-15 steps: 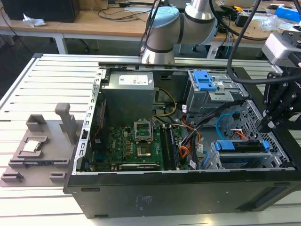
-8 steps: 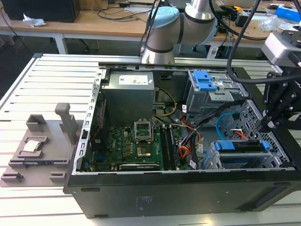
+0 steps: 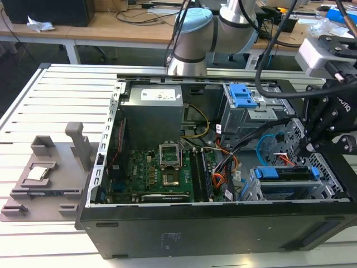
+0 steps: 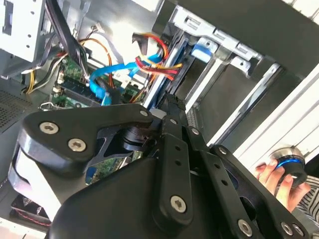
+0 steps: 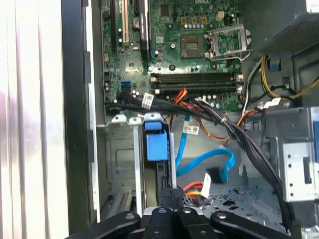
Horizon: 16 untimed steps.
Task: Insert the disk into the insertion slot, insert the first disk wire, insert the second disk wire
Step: 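Insert the first disk wire, then insert the second disk wire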
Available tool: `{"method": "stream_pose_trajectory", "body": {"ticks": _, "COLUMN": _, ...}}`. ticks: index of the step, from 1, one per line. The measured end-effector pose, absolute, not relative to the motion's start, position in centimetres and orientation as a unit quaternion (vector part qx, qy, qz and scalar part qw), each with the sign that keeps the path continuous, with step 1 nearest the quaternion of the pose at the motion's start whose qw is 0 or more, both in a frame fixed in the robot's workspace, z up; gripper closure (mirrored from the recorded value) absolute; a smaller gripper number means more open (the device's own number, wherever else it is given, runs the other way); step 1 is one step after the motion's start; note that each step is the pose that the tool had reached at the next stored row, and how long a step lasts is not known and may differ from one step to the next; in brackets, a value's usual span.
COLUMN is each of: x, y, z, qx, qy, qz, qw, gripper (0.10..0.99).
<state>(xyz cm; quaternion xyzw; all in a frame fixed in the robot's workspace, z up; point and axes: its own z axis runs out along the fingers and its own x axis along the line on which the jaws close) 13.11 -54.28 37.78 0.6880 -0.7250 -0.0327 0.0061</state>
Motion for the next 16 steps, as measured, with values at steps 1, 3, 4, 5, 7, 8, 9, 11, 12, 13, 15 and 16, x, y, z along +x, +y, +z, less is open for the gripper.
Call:
{"method": "stream_pose_trajectory", "body": {"ticks": 1, "x": 13.04, "y": -54.29, "z": 37.78, "qx": 0.688, "qy": -0.725, "qz": -0.033, "qw": 0.006, "gripper": 0.980}}
{"method": "stream_pose_trajectory", "body": {"ticks": 3, "x": 13.05, "y": -54.29, "z": 37.78, "qx": 0.688, "qy": -0.725, "qz": -0.033, "qw": 0.006, "gripper": 0.980}}
{"method": "stream_pose_trajectory", "body": {"ticks": 4, "x": 13.05, "y": -54.28, "z": 37.78, "qx": 0.688, "qy": -0.725, "qz": -0.033, "qw": 0.006, "gripper": 0.980}}
{"method": "stream_pose_trajectory", "body": {"ticks": 5, "x": 13.04, "y": -54.28, "z": 37.78, "qx": 0.688, "qy": -0.725, "qz": -0.033, "qw": 0.006, "gripper": 0.980}}
{"method": "stream_pose_trajectory", "body": {"ticks": 7, "x": 13.04, "y": -54.28, "z": 37.78, "qx": 0.688, "qy": -0.725, "qz": -0.033, "qw": 0.006, "gripper": 0.980}}
{"method": "stream_pose_trajectory", "body": {"ticks": 8, "x": 13.04, "y": -54.28, "z": 37.78, "qx": 0.688, "qy": -0.725, "qz": -0.033, "qw": 0.006, "gripper": 0.980}}
{"method": "stream_pose_trajectory", "body": {"ticks": 9, "x": 13.03, "y": -54.28, "z": 37.78, "qx": 0.688, "qy": -0.725, "qz": -0.033, "qw": 0.006, "gripper": 0.980}}
{"method": "stream_pose_trajectory", "body": {"ticks": 11, "x": 13.03, "y": -54.28, "z": 37.78, "qx": 0.688, "qy": -0.725, "qz": -0.033, "qw": 0.006, "gripper": 0.980}}
{"method": "stream_pose_trajectory", "body": {"ticks": 12, "x": 13.03, "y": -54.28, "z": 37.78, "qx": 0.688, "qy": -0.725, "qz": -0.033, "qw": 0.006, "gripper": 0.980}}
{"method": "stream_pose_trajectory", "body": {"ticks": 13, "x": 13.03, "y": -54.28, "z": 37.78, "qx": 0.688, "qy": -0.725, "qz": -0.033, "qw": 0.006, "gripper": 0.980}}
{"method": "stream_pose_trajectory", "body": {"ticks": 15, "x": 13.02, "y": -54.28, "z": 37.78, "qx": 0.688, "qy": -0.725, "qz": -0.033, "qw": 0.006, "gripper": 0.851}}
{"method": "stream_pose_trajectory", "body": {"ticks": 16, "x": 13.01, "y": -54.28, "z": 37.78, "qx": 0.688, "qy": -0.725, "qz": -0.033, "qw": 0.006, "gripper": 0.784}}
